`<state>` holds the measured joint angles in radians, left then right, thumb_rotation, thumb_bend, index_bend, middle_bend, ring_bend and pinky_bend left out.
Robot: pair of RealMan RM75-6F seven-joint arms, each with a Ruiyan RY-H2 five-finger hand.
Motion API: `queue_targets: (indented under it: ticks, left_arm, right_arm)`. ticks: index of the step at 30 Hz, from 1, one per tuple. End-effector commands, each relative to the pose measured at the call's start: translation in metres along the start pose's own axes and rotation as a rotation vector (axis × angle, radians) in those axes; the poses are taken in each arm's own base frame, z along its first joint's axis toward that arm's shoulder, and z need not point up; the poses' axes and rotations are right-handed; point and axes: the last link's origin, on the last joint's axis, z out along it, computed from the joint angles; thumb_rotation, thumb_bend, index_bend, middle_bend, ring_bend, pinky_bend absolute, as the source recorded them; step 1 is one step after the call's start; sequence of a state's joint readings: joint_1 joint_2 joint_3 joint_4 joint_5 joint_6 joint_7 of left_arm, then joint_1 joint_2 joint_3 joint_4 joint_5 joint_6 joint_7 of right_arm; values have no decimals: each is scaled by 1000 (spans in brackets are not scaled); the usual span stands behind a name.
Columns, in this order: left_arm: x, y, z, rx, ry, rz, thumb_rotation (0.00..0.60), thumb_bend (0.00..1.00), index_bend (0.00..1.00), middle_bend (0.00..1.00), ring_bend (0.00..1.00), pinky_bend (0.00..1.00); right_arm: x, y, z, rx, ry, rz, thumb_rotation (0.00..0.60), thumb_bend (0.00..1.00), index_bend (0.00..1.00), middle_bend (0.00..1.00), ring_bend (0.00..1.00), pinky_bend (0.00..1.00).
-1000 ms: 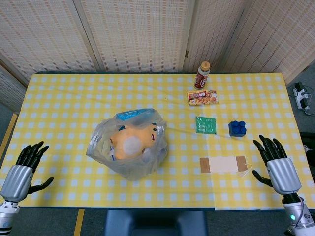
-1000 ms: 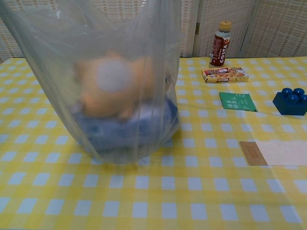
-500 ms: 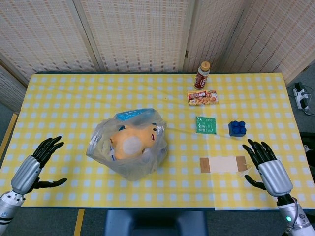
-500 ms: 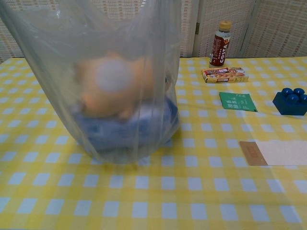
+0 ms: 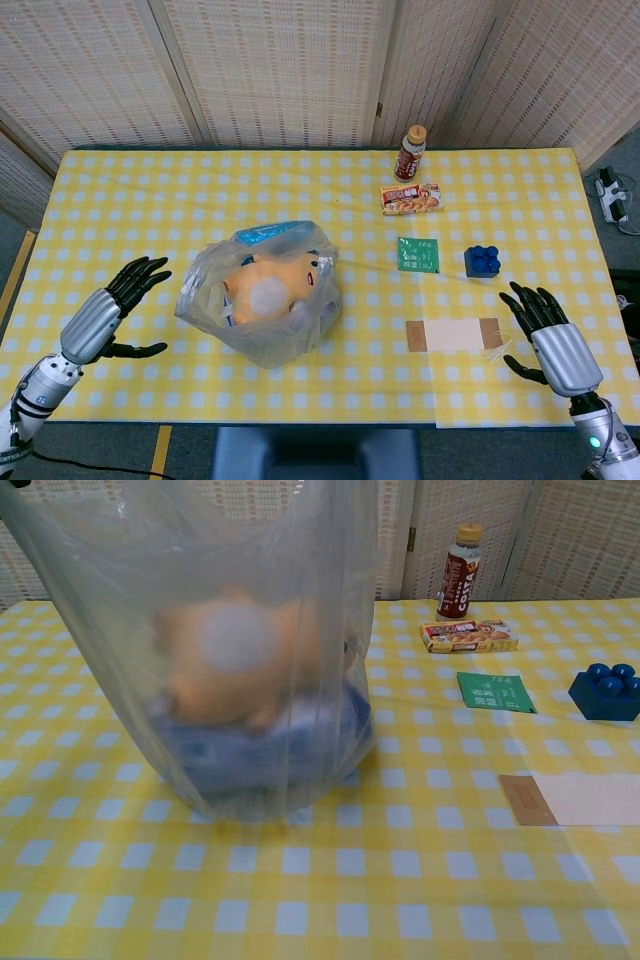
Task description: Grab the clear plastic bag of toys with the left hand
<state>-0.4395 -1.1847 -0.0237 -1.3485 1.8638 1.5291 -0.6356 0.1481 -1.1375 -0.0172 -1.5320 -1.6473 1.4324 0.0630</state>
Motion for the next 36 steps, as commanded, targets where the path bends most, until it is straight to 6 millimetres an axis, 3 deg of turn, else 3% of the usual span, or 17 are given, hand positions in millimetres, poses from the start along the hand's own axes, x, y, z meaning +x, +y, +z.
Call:
queue_targets:
  ticks: [1,17,36]
  left_arm:
    - [-4,8,12,-38,-16,-11,600,121,65,26,0,0]
    - [-14,30,37,-120,-52,0,600,120,58,25,0,0]
    - [-21,41,47,-169,-51,33,600,121,58,31,39,0]
  right_arm:
    - [1,1,-1,-1,0,4,600,255,0,0,0,0]
    - [7,3,-6,3,14,22,600,255,0,0,0,0]
    - [7,4,-5,1,2,28,600,255,0,0,0,0]
